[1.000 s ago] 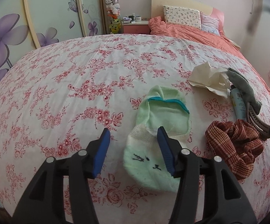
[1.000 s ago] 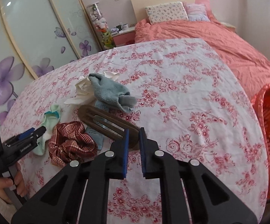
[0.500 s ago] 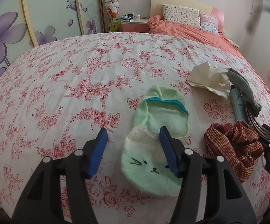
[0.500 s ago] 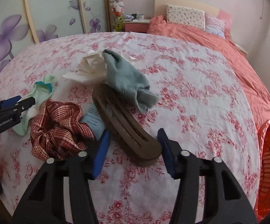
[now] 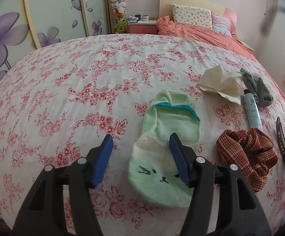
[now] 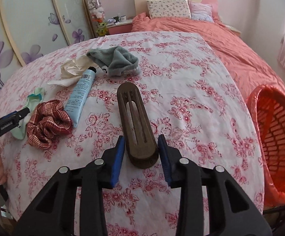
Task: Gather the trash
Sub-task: 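Grasp the mint cat sock with the left tool while the right tool grasps the brown comb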
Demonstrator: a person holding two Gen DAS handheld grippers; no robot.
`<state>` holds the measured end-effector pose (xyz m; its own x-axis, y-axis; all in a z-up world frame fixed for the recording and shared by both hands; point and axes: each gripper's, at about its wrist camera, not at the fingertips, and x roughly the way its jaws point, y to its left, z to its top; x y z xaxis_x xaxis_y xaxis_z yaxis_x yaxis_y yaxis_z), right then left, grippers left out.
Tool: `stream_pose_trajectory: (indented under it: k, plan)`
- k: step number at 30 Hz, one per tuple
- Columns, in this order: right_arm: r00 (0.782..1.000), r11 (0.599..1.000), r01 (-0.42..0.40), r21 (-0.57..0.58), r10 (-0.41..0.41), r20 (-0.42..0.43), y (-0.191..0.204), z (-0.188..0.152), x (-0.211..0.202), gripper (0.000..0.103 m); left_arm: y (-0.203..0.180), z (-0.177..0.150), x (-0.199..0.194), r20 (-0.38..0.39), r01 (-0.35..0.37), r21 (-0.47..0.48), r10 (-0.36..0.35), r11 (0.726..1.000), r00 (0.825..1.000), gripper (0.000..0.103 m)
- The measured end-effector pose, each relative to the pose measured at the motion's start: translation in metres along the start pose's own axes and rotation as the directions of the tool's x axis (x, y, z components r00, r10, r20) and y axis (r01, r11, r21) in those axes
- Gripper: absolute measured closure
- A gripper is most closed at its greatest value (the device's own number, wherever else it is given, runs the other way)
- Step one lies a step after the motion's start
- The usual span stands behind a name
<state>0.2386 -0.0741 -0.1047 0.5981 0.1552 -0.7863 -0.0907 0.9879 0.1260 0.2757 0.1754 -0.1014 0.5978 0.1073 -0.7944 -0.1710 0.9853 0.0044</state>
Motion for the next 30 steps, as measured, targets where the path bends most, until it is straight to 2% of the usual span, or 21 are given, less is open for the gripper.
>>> stream_pose_trajectory:
  k: [3,10,13,17,20,23,30]
  plan:
    - [1.000,1.000,0.006,-0.005,-0.006,0.002,0.004,0.004,0.004,0.061,0.000,0.000,0.000,0.000,-0.001,0.000,0.001,1.000,1.000,0.043]
    - [0.997,0.995,0.074,-0.065,-0.072,0.033,0.017,0.004,0.009,0.061,0.001,0.000,0.000,0.000,0.002,0.000,-0.002,1.000,1.000,0.042]
    - [0.994,0.994,0.102,-0.045,-0.100,0.040,0.011,0.007,0.008,0.069,0.000,0.000,0.000,0.000,0.001,0.000,-0.001,1.000,1.000,0.042]
    - [0.985,0.986,0.168,0.020,-0.169,0.042,-0.009,0.012,0.009,0.069,0.000,0.000,0.000,0.000,0.001,0.000,-0.001,1.000,1.000,0.042]
    - [0.987,0.987,0.151,0.058,-0.153,0.039,-0.019,0.014,0.010,0.069,0.000,0.000,0.000,0.000,0.002,0.000,-0.002,1.000,1.000,0.042]
    - [0.985,0.984,0.169,0.048,-0.171,0.038,-0.022,0.014,0.010,0.069,0.000,0.000,0.000,-0.001,0.004,-0.002,-0.004,1.000,1.000,0.040]
    - [0.988,0.987,0.148,0.069,-0.151,0.037,-0.030,0.015,0.010,0.069,0.000,-0.002,0.001,-0.002,-0.001,-0.009,0.001,1.000,1.000,0.037]
